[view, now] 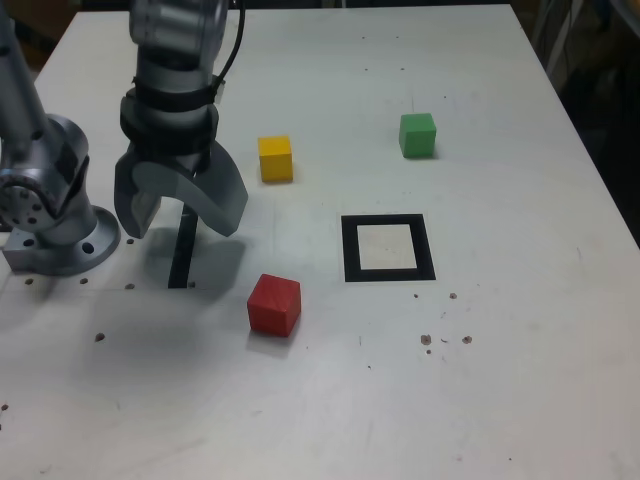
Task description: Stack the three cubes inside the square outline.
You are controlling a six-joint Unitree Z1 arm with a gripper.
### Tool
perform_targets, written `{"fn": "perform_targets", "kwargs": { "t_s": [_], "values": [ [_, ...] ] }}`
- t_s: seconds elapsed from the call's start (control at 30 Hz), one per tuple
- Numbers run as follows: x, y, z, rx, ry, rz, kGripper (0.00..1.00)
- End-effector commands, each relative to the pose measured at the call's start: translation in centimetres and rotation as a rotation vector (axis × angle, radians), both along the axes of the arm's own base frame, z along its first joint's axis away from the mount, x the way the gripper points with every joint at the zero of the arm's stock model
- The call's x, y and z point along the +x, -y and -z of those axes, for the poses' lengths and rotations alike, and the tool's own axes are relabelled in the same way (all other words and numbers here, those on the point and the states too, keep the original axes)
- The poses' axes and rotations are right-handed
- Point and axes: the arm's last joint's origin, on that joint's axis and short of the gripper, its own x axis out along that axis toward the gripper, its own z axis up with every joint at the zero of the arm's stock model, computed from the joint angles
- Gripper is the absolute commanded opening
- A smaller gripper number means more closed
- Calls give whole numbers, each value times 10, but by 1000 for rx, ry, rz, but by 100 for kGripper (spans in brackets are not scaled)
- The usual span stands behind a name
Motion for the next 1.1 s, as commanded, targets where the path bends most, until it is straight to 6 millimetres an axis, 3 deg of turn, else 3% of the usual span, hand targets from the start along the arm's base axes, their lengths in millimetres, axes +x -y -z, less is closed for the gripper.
{"fn": "perform_targets", "kwargs": {
  "t_s": [0.0,0.37,0.47,0.6,0.7,0.9,1.07],
  "values": [
    [0,-1,-1,-2,-5,-5,97],
    [-1,3,-12,7,2,2,96],
    [5,18,-32,11,39,26,96],
    [21,53,-73,36,102,105,96],
    [33,74,-89,46,128,164,96],
    [56,100,-94,68,122,248,95],
    [71,110,-85,69,86,289,95]
  ]
}}
